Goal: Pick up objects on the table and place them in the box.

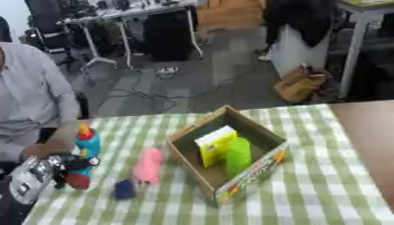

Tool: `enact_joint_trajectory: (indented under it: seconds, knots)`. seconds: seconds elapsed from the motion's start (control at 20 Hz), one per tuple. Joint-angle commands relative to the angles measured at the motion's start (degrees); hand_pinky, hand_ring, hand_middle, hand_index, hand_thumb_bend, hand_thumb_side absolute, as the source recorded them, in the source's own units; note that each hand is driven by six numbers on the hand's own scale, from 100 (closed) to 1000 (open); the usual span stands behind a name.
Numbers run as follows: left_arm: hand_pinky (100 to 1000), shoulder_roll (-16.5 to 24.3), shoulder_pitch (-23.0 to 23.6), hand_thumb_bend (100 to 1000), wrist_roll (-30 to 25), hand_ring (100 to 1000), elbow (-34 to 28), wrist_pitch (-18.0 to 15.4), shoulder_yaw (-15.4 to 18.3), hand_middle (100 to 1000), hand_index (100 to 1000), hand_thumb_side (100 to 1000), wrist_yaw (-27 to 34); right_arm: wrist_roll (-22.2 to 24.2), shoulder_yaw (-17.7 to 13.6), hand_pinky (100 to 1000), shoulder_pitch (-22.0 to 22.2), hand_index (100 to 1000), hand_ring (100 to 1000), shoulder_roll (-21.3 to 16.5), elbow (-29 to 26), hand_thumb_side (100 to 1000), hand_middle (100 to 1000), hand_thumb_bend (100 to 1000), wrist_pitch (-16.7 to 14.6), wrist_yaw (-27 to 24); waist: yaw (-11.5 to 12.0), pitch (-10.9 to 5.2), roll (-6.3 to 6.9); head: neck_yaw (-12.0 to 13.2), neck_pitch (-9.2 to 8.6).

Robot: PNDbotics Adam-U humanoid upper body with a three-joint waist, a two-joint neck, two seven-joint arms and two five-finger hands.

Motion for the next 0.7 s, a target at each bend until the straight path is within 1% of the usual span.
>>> enact_joint_trajectory:
  seconds: [0.05,0.3,0.4,0.45,0.55,0.7]
  knots:
    - [100,3.90,-2.73,100,-1.00,100,-2.01,-0.21,0.16,100,145,873,-1.36,0.31,0.08,824,-0.68,936,891,-0.98,-0.87,1000,824,100,-0.02,-0.27,0.10,-1.73,-0.12,-0.03,0.00]
    - [100,4.85,-6.93,100,-2.95,100,-3.21,-0.88,0.02,100,146,858,-2.72,0.40,0.14,824,-0.64,936,891,-1.09,-0.87,1000,824,100,0.05,-0.30,-0.07,-1.88,0.21,-0.10,0.19]
    - [100,4.89,-7.63,100,-3.48,100,-3.34,-1.08,-0.04,100,146,858,-3.27,0.40,0.15,824,-0.62,936,891,-1.11,-0.87,1000,824,100,0.08,-0.30,-0.07,-1.89,0.27,-0.14,0.21]
    - [100,5.89,-7.49,100,-3.42,100,-3.61,-1.76,-1.20,100,145,846,-4.12,0.48,0.27,824,-0.75,936,891,-1.17,-0.87,1000,824,100,0.07,-0.32,-0.35,-1.88,0.53,-0.04,0.20]
    - [100,4.55,-10.78,100,-4.07,100,-4.45,-2.18,-0.93,100,145,841,-4.21,0.63,0.37,824,-0.69,936,891,-1.12,-0.87,1000,824,100,0.16,-0.39,-0.42,-2.08,0.74,-0.33,0.37]
    - [100,2.88,-14.20,100,-5.11,100,-4.99,-2.26,-1.06,100,145,837,-5.06,0.76,0.44,824,-0.67,936,891,-1.05,-0.87,1000,824,100,0.23,-0.47,-0.62,-2.23,1.00,-0.50,0.32]
